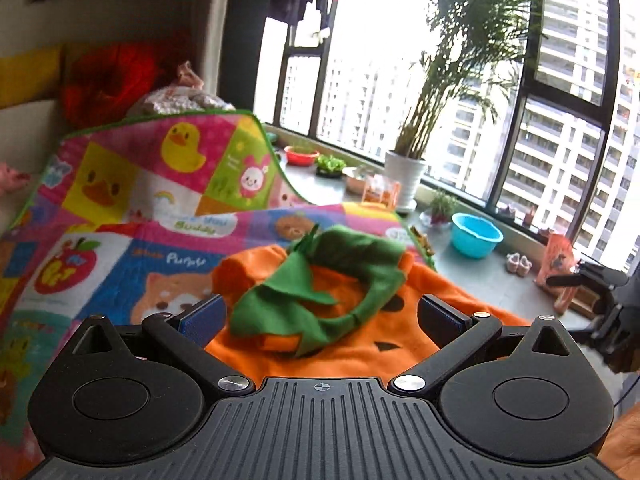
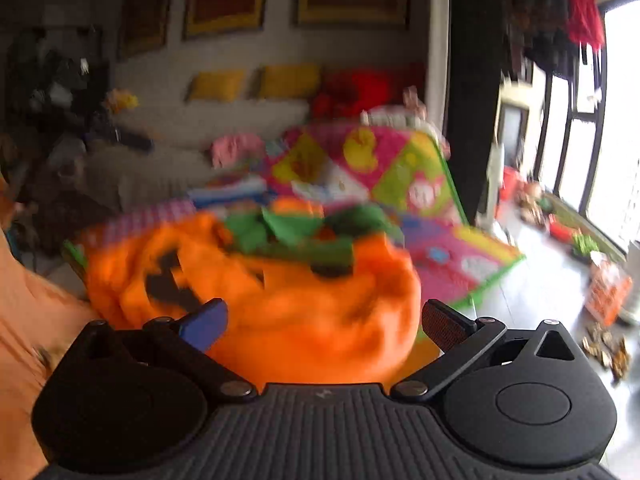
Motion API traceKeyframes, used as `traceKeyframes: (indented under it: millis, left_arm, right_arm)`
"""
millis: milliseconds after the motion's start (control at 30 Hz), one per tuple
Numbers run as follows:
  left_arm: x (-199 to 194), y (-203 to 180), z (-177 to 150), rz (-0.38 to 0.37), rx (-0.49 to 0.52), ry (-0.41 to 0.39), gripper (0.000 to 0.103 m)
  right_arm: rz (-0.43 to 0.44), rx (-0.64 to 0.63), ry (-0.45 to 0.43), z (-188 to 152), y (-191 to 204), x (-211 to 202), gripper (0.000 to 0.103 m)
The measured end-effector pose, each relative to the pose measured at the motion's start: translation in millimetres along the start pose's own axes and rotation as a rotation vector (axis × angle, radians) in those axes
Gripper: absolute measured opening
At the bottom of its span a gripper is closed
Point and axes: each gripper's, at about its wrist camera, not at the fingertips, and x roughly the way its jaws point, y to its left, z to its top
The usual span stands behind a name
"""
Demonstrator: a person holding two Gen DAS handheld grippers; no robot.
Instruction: Fold clothes
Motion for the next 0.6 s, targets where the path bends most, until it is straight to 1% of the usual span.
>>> traceKeyframes:
  millis: [100, 133, 167, 200, 233, 267, 333, 400, 467, 533, 600]
  left_arm:
    - [0.0, 1.6, -1.1, 0.035, -0.006, 0.014, 0.103]
    - [5.5, 2.1, -2.5, 0.037, -0.021, 0.025, 0.103]
    - [13.1, 1.6, -4.9, 0.024, -0.043, 0.041, 0.103]
    - [21.7, 1.2, -7.4, 0.005, -0.065, 0.059, 0.103]
    - [31.2, 3.8, -11.2, 0.001, -0.08, 0.08, 0.103]
    - [40.7, 6.3, -15.0, -0.004, -0.096, 0.101, 0.103]
    - [59.8, 11.4, -22.7, -0.013, -0.127, 0.142, 0.103]
    - [78.9, 16.6, -30.3, -0.022, -0.158, 0.184, 0.103]
    - [98.0, 21.7, -38.0, -0.031, -0.19, 0.226, 0.103]
    - [117.1, 26.8, -45.6, -0.04, -0.221, 0.268, 0.103]
    - [136.2, 31.9, -53.2, -0.05, -0.252, 0.31, 0.103]
  right_arm:
    - [0.02, 0.072, -0.082, 23.1, -14.3, 0.1, 0.103]
    - [0.029, 0.113, -0.072, 31.4, -19.9, 9.5, 0.103]
    - [0.041, 0.164, -0.046, 40.3, -26.0, 22.5, 0.103]
    - [0.071, 0.23, 0.006, 47.6, -32.7, 39.1, 0.103]
    - [0.12, 0.305, 0.078, 51.7, -39.3, 60.5, 0.103]
    - [0.147, 0.329, 0.136, 53.8, -40.4, 82.5, 0.103]
    - [0.163, 0.303, 0.227, 57.4, -34.8, 125.4, 0.103]
    - [0.128, 0.235, 0.288, 57.3, -28.1, 165.1, 0.103]
    - [0.101, 0.215, 0.348, 51.5, -25.3, 201.7, 0.103]
    - [0.097, 0.265, 0.402, 40.3, -30.2, 229.5, 0.103]
    - [0.103, 0.348, 0.416, 26.7, -38.0, 239.4, 0.103]
